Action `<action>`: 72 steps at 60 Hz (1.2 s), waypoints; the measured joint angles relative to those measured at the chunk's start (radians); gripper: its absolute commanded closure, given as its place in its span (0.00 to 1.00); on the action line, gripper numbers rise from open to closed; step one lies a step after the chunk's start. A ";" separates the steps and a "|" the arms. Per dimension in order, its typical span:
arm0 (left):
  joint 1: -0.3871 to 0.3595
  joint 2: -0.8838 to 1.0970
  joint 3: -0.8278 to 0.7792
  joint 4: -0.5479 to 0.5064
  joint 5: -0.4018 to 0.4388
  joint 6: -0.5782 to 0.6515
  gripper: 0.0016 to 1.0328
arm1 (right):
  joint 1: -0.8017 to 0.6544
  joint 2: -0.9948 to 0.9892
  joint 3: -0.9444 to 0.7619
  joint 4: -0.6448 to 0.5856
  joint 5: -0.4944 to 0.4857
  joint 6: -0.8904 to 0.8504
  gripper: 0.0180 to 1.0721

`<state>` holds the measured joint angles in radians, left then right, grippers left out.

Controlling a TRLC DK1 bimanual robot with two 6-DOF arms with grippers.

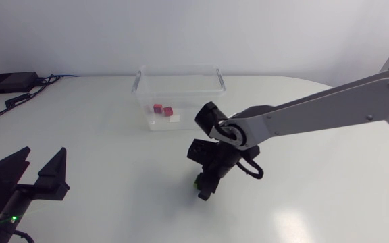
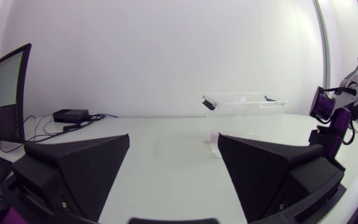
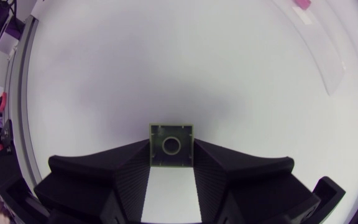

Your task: Place the duplo bricks in the container

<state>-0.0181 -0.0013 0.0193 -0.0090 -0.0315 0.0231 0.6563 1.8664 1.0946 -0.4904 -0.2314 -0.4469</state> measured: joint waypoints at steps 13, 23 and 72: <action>0.000 0.000 0.000 0.000 0.000 0.000 0.04 | -0.132 -0.279 -0.021 0.157 0.054 0.109 0.85; 0.000 0.000 0.000 0.000 0.000 0.000 0.04 | -0.208 -0.408 0.017 0.230 0.079 0.167 0.85; 0.000 0.000 0.000 0.000 0.000 0.000 0.04 | -0.242 -0.356 0.209 0.330 0.147 0.288 0.05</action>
<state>-0.0181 -0.0013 0.0193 -0.0090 -0.0315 0.0231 0.4145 1.5108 1.3037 -0.1600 -0.0841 -0.1593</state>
